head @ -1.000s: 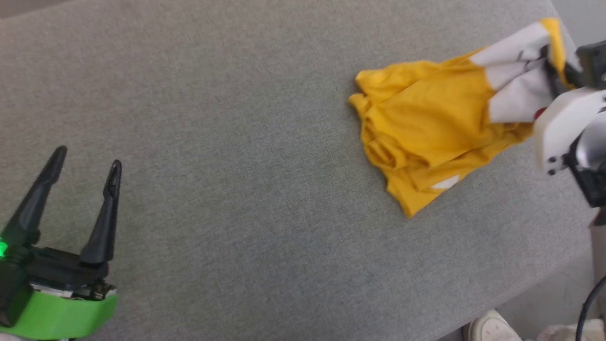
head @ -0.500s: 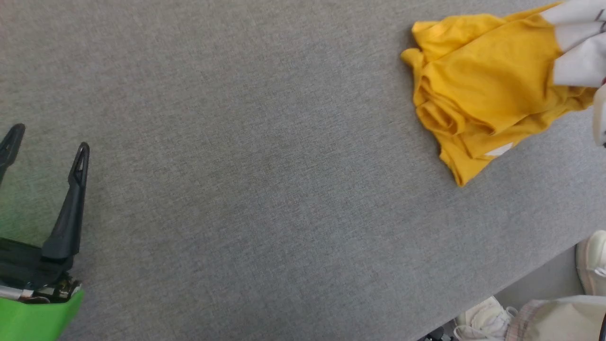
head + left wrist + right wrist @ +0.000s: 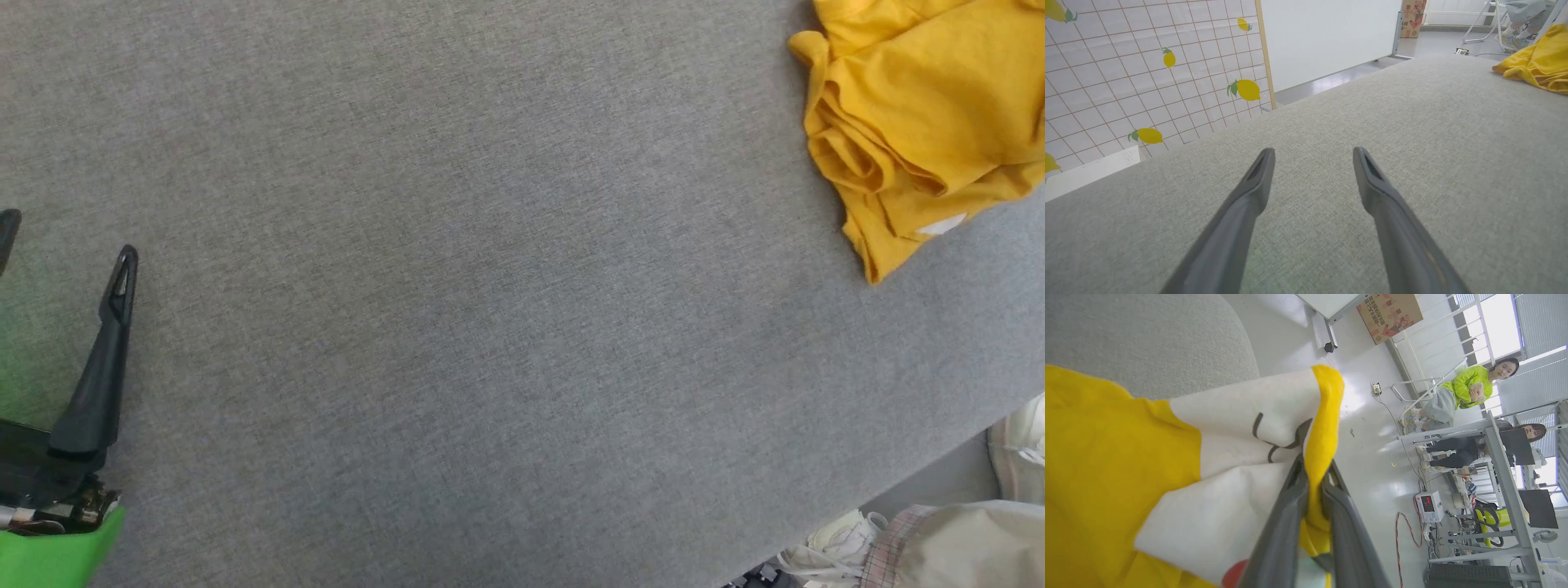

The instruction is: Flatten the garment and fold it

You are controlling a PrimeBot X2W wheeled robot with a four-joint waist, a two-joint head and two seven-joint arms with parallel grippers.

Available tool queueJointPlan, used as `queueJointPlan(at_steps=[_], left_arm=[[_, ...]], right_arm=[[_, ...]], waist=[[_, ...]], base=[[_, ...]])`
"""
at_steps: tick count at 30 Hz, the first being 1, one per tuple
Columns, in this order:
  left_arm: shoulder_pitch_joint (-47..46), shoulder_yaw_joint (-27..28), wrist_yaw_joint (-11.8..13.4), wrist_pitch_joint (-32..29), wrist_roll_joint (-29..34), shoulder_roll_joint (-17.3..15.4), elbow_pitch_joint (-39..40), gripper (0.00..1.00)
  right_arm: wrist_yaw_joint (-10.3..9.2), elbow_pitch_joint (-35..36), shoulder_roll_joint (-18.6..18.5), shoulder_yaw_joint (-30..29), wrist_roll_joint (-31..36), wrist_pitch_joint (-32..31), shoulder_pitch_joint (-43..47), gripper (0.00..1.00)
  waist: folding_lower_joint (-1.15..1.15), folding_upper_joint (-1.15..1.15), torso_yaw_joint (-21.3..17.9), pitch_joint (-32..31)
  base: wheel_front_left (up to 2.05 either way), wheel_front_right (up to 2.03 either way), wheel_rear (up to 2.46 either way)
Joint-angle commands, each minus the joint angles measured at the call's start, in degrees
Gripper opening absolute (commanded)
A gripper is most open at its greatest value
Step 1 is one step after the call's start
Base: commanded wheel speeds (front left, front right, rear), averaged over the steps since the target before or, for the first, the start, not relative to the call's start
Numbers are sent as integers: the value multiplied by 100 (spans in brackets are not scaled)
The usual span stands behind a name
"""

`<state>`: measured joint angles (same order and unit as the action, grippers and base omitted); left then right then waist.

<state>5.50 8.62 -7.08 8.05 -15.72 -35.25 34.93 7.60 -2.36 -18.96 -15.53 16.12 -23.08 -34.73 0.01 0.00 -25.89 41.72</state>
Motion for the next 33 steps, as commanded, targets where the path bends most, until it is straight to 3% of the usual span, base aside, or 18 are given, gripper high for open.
queueJointPlan(at_steps=[1, 3, 4, 19, 33], left_arm=[[12, 5, -33, -12, -31, -58, 13, 100], [-11, -18, -28, -10, -30, -60, 12, 100], [-21, -30, -26, -6, -30, -61, 6, 100], [-211, -362, 57, 232, -62, 159, -382, 100], [-519, -807, 201, 579, -163, 765, -1315, 100]], right_arm=[[-11, -32, 48, -74, 39, 47, -118, 25], [-11, -97, 72, -120, 96, 123, -131, 97], [-11, -149, 82, -128, 115, 156, -137, 100], [-11, -695, 103, -282, -14, 596, -290, 100], [-11, -6, 1293, -854, -1235, 1447, 253, 100]], waist=[[-1, 0, 23, 1], [-1, 0, 44, -2], [-1, 0, 55, -7], [-1, 0, 277, -458], [-1, 0, 978, -1223]], base=[[0, 0, 0], [0, 0, 0], [0, 0, 0], [0, 0, 0], [0, 0, 0]])
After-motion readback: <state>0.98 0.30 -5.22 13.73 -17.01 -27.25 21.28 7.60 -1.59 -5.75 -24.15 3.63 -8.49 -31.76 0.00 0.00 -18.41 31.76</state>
